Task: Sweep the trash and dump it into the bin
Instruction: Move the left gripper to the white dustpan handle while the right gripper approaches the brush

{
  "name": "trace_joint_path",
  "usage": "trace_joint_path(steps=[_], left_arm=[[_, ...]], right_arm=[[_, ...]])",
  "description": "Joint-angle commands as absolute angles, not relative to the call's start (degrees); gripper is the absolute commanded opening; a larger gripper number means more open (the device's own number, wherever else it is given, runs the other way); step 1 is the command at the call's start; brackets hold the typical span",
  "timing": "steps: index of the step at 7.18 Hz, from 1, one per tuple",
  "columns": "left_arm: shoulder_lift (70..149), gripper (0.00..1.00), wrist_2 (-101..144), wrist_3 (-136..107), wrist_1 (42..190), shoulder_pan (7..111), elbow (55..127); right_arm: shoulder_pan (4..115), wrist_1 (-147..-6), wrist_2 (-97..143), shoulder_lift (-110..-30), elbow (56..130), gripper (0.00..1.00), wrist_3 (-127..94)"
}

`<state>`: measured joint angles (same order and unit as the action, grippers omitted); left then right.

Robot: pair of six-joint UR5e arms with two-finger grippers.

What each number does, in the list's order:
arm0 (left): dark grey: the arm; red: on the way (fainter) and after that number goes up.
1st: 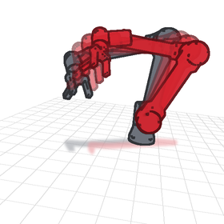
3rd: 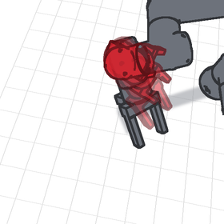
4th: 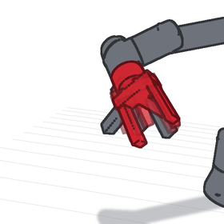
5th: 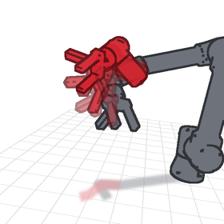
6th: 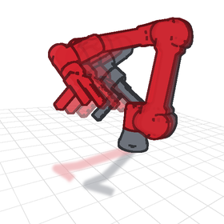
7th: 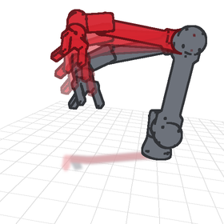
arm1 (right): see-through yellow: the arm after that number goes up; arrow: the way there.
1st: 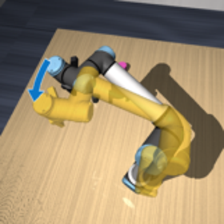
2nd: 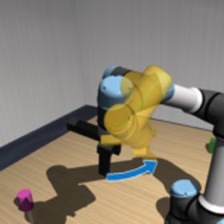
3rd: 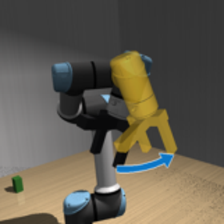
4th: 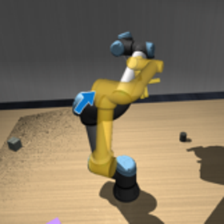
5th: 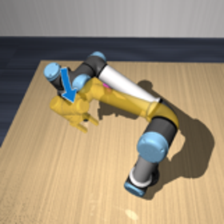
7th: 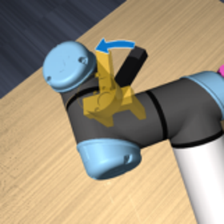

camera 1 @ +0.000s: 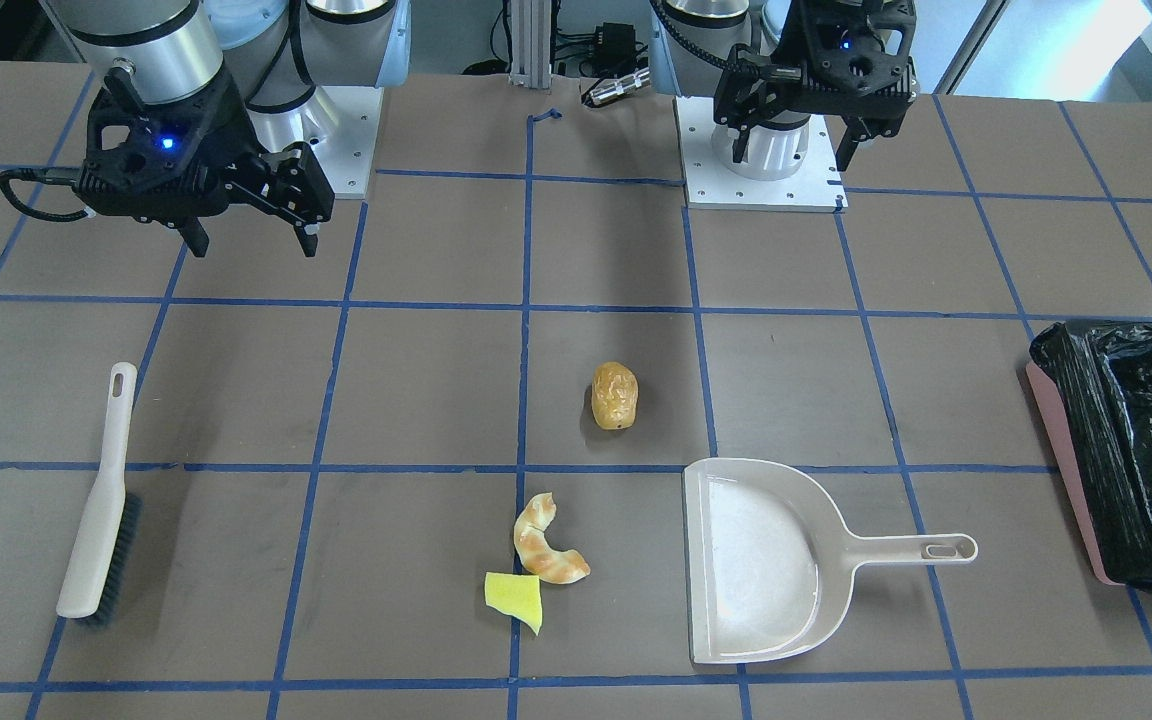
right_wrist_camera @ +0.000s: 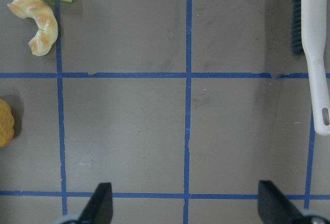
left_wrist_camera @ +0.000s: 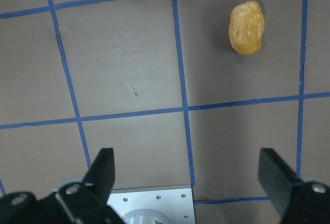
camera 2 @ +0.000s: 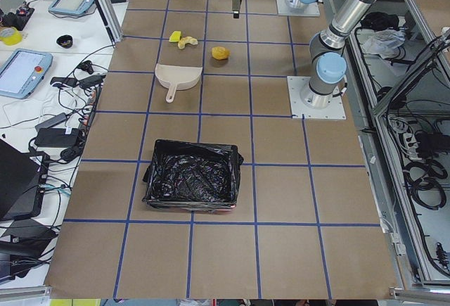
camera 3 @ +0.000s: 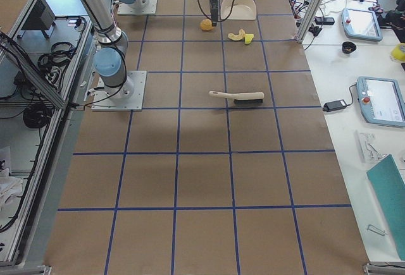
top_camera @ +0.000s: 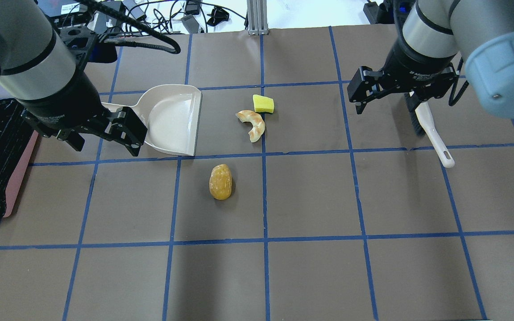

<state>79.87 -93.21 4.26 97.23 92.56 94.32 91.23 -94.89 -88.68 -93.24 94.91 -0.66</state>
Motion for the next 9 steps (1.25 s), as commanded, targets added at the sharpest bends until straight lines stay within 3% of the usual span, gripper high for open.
trace_joint_path(steps=[1, 9], left_arm=[[80.59, 1.0, -93.25, 5.27, 92.33, 92.11, 95.61], [84.98, 1.0, -93.43, 4.4, 86.43, 87.81, 94.57]], right_arm=[[91.23, -94.75, -88.77, -92.29, 95.01, 1.0, -0.44], [91.14, -96.33, -89.82, -92.72, 94.92, 1.0, -0.88]])
